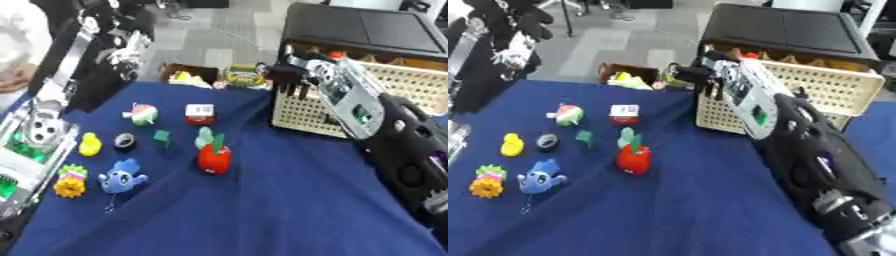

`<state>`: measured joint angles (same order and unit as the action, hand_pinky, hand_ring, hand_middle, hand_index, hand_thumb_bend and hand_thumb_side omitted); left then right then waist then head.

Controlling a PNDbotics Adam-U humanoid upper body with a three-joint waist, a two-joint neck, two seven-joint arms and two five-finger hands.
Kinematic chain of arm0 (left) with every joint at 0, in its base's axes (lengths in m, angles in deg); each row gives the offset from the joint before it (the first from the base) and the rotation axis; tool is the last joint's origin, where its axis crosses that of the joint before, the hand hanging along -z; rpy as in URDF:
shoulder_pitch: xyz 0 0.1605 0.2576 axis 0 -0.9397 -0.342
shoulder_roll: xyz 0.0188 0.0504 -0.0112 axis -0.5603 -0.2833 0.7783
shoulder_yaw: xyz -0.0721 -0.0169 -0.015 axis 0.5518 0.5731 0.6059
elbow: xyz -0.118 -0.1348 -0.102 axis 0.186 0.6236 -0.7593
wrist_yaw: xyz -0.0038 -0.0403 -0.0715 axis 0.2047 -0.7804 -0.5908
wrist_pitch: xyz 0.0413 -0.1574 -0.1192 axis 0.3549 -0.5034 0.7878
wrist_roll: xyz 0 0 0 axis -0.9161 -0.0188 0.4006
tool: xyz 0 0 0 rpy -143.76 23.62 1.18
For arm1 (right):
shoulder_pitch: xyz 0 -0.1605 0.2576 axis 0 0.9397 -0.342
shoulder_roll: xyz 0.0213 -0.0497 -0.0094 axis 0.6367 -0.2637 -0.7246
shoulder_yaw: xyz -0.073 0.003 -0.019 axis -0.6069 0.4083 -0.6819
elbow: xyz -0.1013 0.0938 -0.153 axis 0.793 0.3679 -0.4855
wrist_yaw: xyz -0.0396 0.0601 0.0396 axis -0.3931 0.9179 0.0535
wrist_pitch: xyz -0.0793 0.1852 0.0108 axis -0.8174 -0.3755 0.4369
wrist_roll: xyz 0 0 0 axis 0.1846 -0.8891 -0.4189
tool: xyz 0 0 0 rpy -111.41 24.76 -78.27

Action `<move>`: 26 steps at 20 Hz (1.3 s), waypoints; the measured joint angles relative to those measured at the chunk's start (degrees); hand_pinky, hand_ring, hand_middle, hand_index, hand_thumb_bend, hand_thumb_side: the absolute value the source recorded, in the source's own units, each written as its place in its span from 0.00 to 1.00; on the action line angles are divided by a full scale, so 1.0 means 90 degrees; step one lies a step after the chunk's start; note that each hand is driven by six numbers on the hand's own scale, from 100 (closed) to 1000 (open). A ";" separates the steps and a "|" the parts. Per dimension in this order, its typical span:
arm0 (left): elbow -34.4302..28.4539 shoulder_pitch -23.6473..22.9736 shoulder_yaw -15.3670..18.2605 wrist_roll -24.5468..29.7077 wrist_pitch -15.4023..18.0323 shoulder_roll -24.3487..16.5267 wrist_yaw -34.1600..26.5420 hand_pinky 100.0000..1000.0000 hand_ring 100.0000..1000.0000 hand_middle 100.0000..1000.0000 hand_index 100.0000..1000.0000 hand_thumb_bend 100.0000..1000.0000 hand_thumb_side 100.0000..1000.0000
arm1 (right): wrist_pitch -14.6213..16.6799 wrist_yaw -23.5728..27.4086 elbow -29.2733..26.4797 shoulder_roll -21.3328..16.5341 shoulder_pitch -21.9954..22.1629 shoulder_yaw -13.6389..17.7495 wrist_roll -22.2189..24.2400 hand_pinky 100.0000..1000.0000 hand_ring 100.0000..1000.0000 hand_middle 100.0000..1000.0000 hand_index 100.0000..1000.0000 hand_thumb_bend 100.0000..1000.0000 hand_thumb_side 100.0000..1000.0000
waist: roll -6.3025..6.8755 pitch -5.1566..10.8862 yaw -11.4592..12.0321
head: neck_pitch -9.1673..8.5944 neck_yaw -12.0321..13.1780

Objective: Pick up objects from table and place into drawer.

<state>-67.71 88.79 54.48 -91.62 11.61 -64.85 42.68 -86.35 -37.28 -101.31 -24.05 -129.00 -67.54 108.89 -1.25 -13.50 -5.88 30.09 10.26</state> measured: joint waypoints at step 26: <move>0.0000 -0.0061 0.0003 -0.0036 0.0037 -0.0001 -0.0030 0.41 0.64 0.65 0.87 0.00 0.74 | -0.0212 0.0916 -0.1019 -0.0642 0.0215 -0.0463 0.1461 0.41 0.62 0.73 0.83 0.00 0.98 | -0.0004 0.0064 -0.0050 | 0.0007 0.0058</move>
<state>-67.71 88.24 54.51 -91.94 11.95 -64.86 42.41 -88.25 -29.03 -110.48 -29.82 -127.06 -71.70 122.04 -1.29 -12.93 -6.33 30.15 10.78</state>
